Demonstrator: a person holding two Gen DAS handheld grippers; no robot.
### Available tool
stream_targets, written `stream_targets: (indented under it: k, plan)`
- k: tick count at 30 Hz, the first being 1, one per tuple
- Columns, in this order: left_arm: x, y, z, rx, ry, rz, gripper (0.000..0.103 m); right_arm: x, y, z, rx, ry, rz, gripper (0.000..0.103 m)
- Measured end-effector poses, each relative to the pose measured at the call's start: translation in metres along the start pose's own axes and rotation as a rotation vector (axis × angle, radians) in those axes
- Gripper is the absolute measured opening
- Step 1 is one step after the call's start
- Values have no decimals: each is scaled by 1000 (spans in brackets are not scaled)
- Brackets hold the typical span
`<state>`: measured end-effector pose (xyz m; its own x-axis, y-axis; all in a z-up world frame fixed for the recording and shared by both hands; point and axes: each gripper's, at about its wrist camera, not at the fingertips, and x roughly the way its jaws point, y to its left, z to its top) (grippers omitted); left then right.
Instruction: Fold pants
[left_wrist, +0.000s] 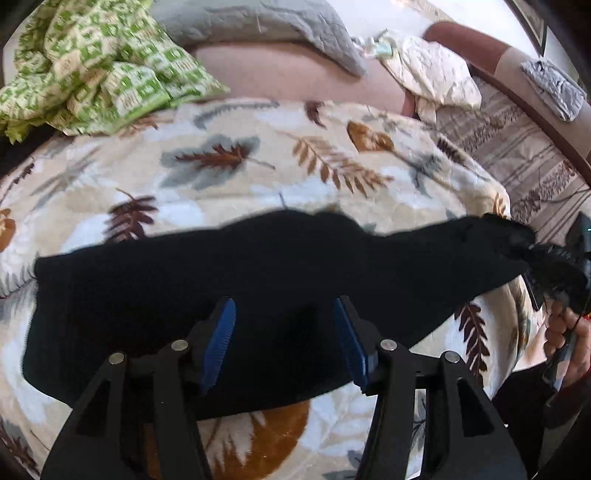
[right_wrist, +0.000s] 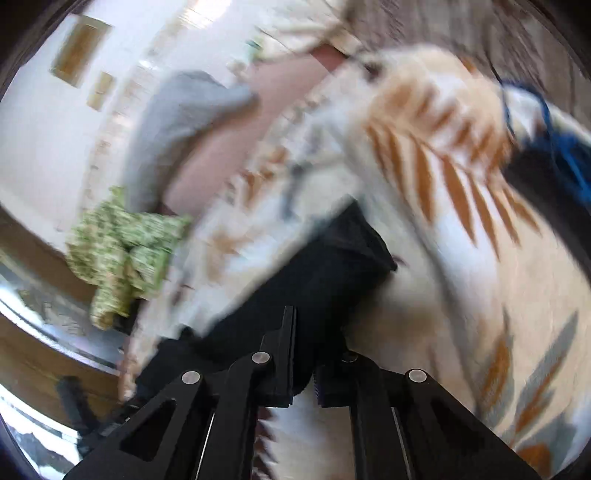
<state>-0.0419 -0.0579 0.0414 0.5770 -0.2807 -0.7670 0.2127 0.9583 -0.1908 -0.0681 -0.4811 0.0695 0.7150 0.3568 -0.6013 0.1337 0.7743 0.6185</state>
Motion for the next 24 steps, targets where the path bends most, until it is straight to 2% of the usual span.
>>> stream_targets:
  k: [1, 3, 6, 9, 10, 11, 12, 14, 18, 21, 24]
  plan:
    - [-3, 2, 1, -6, -18, 3, 54, -9, 7, 6, -40, -63, 5, 4]
    - [-4, 4, 4, -17, -36, 15, 54, -10, 6, 12, -60, -112, -7, 4]
    - [5, 9, 0, -29, -1, 38, 54, 16, -14, 8, -50, -66, -95, 4]
    - [8, 14, -8, -32, 21, 50, 54, 35, -36, -4, -2, 47, -155, 9]
    - [7, 17, -11, -32, 21, 56, 54, 30, -37, -5, 18, 30, -135, 9]
    - [6, 20, -12, -36, 21, 61, 54, 22, -38, -5, 34, 24, -134, 14]
    - [5, 24, -13, -45, 21, 66, 54, 15, -38, -4, 39, 18, -141, 25]
    - [2, 31, -14, -69, 17, 67, 54, -5, -37, -2, 44, -18, -152, 30]
    - [-4, 46, -12, -109, 1, 77, 54, -25, -26, -2, 27, -49, -116, 31]
    - [-5, 51, -11, -133, 2, 85, 54, -18, -4, -2, -66, -14, -89, 31]
    - [-7, 52, -13, -140, 1, 80, 60, 6, 14, -6, -137, 51, -97, 31]
